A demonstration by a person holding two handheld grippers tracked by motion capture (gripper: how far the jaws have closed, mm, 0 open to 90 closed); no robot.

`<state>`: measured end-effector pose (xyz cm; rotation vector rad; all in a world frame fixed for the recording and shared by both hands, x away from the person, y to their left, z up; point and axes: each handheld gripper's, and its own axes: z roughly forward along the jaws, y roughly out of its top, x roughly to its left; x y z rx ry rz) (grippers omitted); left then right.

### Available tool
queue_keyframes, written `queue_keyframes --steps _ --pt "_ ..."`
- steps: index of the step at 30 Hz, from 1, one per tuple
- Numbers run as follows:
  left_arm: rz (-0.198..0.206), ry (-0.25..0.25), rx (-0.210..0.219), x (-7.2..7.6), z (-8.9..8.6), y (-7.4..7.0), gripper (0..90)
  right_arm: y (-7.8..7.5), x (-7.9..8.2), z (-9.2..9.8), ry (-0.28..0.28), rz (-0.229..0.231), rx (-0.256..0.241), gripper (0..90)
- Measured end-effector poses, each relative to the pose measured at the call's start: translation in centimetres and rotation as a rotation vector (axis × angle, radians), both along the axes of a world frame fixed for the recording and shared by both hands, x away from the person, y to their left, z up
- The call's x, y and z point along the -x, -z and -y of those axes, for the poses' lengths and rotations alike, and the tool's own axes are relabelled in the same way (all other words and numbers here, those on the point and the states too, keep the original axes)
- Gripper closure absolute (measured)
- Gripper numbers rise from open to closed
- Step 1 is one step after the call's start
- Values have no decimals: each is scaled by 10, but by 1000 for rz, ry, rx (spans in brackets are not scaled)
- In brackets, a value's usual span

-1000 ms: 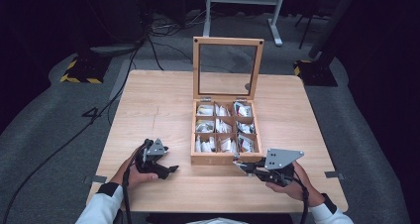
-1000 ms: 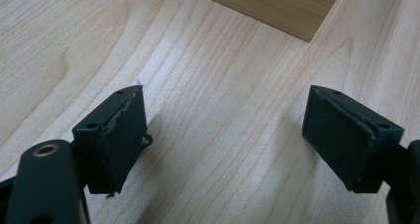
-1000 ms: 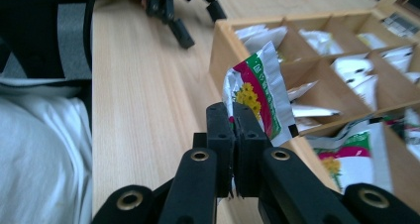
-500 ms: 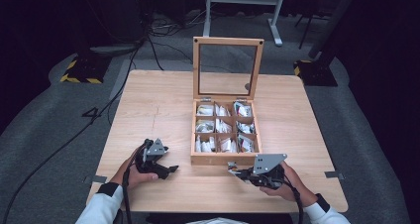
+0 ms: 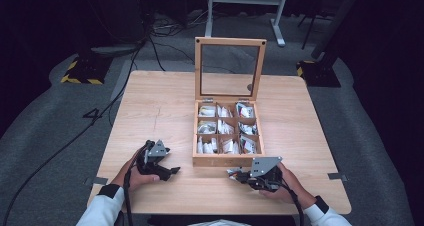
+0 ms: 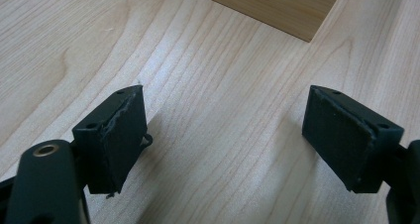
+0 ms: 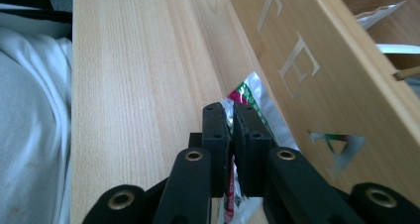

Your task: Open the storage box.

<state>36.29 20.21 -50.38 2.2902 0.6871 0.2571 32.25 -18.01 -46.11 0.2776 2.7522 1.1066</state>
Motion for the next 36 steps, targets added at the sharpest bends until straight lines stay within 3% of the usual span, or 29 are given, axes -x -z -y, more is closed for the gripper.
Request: queue_keyframes --steps 13,18,27,36 --pt "1 2 -1 0 0 0 177 6 3 -5 -10 -16 13 778" --pt "0 0 0 0 0 0 177 8 4 -6 -5 -34 12 655" --pt "0 0 0 0 0 0 177 9 6 -9 1 -26 25 506" --pt "1 1 0 0 0 0 177 0 7 -5 20 -13 -34 360"
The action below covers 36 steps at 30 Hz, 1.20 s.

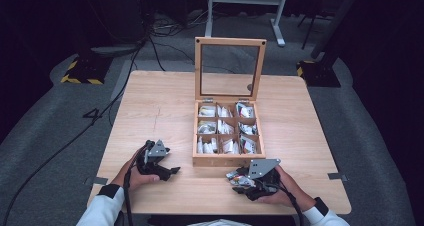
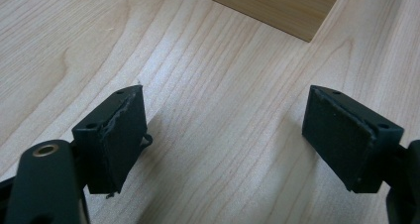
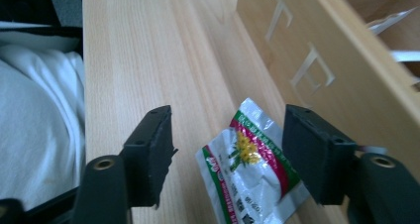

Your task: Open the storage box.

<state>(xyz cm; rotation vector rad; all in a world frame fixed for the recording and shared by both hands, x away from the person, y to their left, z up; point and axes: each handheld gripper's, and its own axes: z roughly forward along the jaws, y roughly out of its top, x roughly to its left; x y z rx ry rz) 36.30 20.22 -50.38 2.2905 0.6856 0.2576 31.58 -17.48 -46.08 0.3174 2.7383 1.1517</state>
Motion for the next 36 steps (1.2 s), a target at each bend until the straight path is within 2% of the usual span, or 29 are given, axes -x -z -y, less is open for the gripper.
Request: queue_keyframes --steps 7,11,14,18,23,26,29,32,36 --pt "-1 -1 -1 0 0 0 176 -13 2 7 21 51 -23 345" --pt "-4 -7 1 0 0 0 169 -22 1 12 35 76 -56 339" --pt "-6 -19 -14 -3 1 0 118 -30 -1 18 60 98 -78 335" --pt "-9 -23 -23 -6 2 1 65 -40 -6 27 106 144 -103 339" --pt "-26 -31 -39 -10 3 -1 54 -52 -14 40 164 178 -143 355" --pt "-34 -50 -51 -13 3 -3 79 -59 -20 47 234 210 -149 360" --pt "-34 -70 -52 -15 2 -6 185 -64 -27 55 280 222 -168 360" --pt "-45 -82 -38 -17 0 -6 164 -66 -35 62 319 222 -167 359" --pt "-30 -80 -41 -19 0 -8 171 -69 -45 70 365 228 -164 358"
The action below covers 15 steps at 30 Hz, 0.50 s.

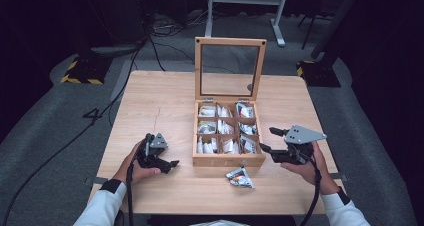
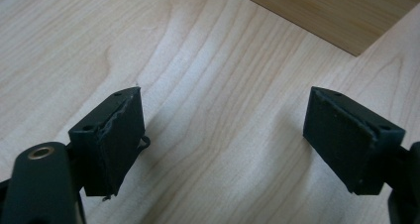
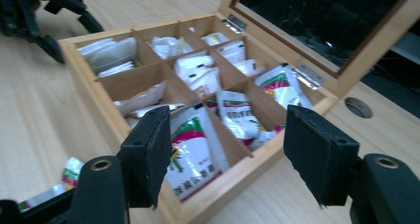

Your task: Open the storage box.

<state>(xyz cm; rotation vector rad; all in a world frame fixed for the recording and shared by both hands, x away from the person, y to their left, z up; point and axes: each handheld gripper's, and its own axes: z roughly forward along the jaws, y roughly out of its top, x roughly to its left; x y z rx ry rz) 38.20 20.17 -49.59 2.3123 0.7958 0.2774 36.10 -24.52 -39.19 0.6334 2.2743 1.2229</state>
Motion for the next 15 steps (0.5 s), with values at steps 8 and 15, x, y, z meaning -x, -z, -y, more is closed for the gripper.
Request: queue_keyframes --steps 8,15 --pt "19 -27 83 -10 0 -18 170 0 -16 7 49 -5 24 340" --pt "85 -37 127 -13 7 -34 166 1 -26 13 80 -16 52 333"
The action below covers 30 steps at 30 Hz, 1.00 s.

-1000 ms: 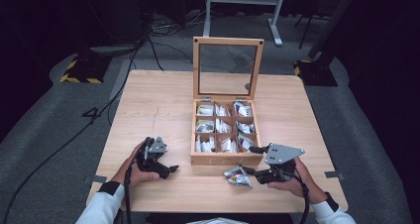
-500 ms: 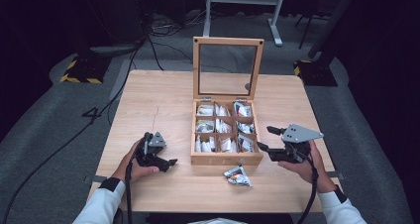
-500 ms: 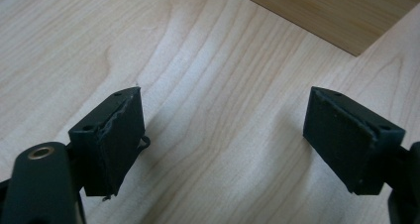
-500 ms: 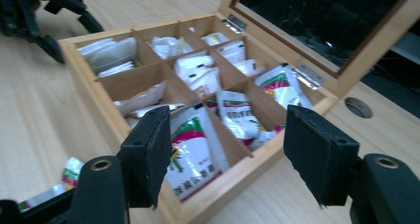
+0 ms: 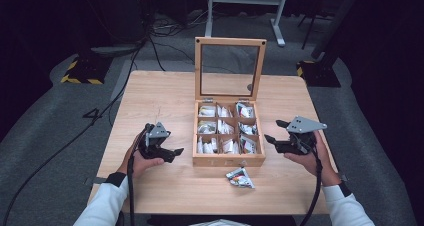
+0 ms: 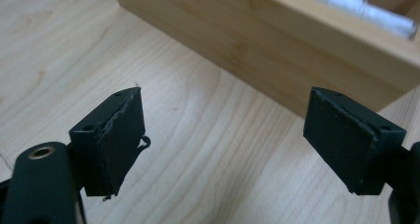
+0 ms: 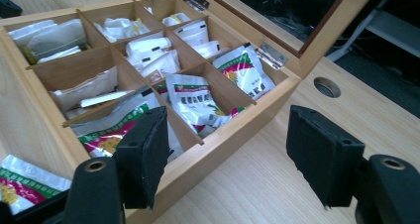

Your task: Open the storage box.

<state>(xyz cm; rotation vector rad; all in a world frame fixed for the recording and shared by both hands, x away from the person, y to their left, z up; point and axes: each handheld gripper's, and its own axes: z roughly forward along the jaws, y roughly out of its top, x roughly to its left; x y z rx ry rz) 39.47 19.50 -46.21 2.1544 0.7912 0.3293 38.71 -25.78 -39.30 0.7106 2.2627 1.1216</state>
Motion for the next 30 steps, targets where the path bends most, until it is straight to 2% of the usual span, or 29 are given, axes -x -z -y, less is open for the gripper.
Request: queue_keyframes --steps 4,6,7,9,11,16,17,20,23,26,30 --pt "33 -22 22 -5 1 -10 169 1 -7 3 22 -8 -3 309" --pt "44 -28 50 -9 1 -15 165 2 -11 5 32 -13 -1 306" --pt "62 -28 41 -11 1 -17 166 2 -13 6 36 -17 -2 306" --pt "56 -27 53 -15 2 -21 164 2 -17 7 42 -16 0 306" --pt "81 -38 58 -19 3 -25 169 1 -21 8 49 -18 -13 308" --pt "98 -60 61 -31 10 -32 180 1 -36 7 60 -39 -58 338" --pt "88 -59 63 -34 12 -33 185 1 -39 6 58 -45 -67 339" --pt "94 -69 60 -42 18 -36 187 1 -50 6 74 -72 -95 346" --pt "94 -70 56 -52 24 -39 188 -1 -59 5 101 -58 -91 367" --pt "100 -74 40 -62 31 -41 190 -2 -70 4 117 -71 -102 365" --pt "91 -87 47 -76 42 -44 191 -2 -83 0 136 -81 -99 364"
